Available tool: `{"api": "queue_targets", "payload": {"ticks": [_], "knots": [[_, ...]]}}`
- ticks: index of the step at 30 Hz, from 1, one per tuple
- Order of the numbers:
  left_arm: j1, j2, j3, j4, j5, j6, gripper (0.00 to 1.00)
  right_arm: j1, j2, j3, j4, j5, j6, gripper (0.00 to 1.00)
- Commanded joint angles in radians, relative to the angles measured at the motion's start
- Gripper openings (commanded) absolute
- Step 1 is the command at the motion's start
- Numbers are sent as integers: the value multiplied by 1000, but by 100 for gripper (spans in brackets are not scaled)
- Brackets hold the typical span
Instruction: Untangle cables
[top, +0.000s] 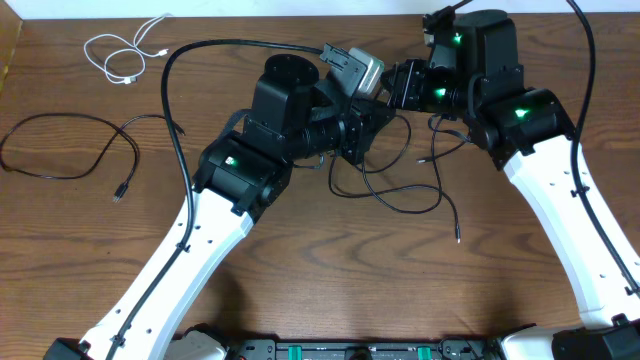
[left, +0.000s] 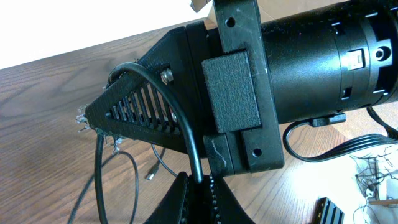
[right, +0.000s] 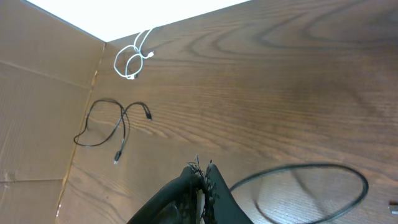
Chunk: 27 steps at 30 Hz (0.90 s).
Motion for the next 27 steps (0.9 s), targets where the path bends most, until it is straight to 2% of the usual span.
{"api": "queue_targets", "payload": {"ticks": [1, 3, 4, 6, 9, 11, 14, 19, 27], "knots": [[7, 0, 24, 18, -15, 2, 8, -4, -6, 3, -17, -10, -7, 1], [13, -1, 24, 22, -17, 1, 7, -5, -6, 3, -26, -6, -24, 1], [30, -6, 24, 45, -18, -27, 7, -18, -6, 3, -31, -6, -52, 13], [56, -23, 24, 100, -17, -84, 7, -45, -12, 3, -35, -31, -51, 25], [111, -64, 24, 196, -17, -187, 8, -115, -31, 3, -43, -106, -52, 69], [142, -90, 24, 224, -17, -198, 8, -173, -47, 3, -56, -171, -64, 83], [182, -123, 24, 233, -17, -226, 8, -298, -79, 3, -82, -298, -101, 88], [189, -156, 24, 311, -17, -303, 8, -427, -99, 3, -158, -309, -101, 91], [190, -208, 24, 216, -95, -303, 8, -462, -98, 3, -256, -286, -188, 92]]}}
